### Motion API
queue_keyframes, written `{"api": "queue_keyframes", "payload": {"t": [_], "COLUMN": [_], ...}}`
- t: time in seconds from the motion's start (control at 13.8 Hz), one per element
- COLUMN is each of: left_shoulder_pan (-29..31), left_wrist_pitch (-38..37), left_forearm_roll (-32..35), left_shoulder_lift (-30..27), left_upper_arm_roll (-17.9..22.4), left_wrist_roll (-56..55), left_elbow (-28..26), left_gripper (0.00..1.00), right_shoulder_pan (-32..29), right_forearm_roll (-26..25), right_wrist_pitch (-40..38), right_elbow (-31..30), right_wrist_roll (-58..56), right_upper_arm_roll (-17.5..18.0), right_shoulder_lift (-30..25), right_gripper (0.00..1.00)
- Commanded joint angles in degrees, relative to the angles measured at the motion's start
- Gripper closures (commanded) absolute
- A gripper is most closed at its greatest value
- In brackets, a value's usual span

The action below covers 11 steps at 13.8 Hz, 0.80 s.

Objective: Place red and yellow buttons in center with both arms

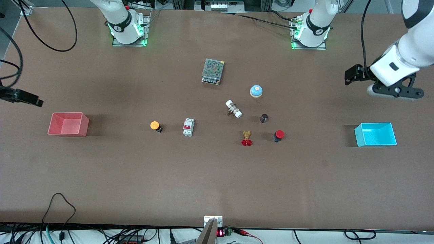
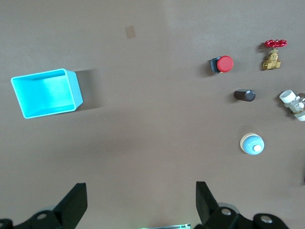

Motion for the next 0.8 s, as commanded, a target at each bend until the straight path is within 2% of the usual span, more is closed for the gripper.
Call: {"api": "queue_keyframes", "payload": {"t": [0.0, 0.15, 0.29, 0.44, 0.73], "left_shoulder_pan": [1.0, 1.1, 1.2, 1.2, 1.2], "left_wrist_pitch": [0.7, 1.0, 1.6, 1.7, 1.7], "left_forearm_roll": [-0.6, -0.6, -0.5, -1.3, -1.4], "left_shoulder_lift": [0.8, 2.1, 1.5, 1.4, 0.6], "left_upper_arm_roll": [-0.9, -0.4, -0.4, -0.8, -0.7], "left_wrist_roll": [-4.4, -12.5, -12.7, -11.4, -4.4], "left_elbow": [1.8, 2.8, 3.2, 5.3, 5.4], "left_gripper": [0.0, 0.0, 0.0, 0.0, 0.0], "right_shoulder_pan": [0.2, 0.4, 0.6, 0.6, 0.7], "right_forearm_roll": [-0.5, -0.5, -0.6, -0.6, -2.1], "right_wrist_pitch": [0.0, 0.9, 5.1, 8.5, 8.1], "right_elbow": [-7.3, -9.2, -13.8, -18.9, -20.4], "right_wrist_roll": [-0.6, -1.7, -1.9, -2.0, -3.0], "right_upper_arm_roll": [0.9, 0.9, 0.9, 0.9, 1.0], "right_shoulder_lift": [-5.2, -6.5, -9.8, -13.3, -15.2], "right_gripper": [0.0, 0.0, 0.0, 0.0, 0.0]}}
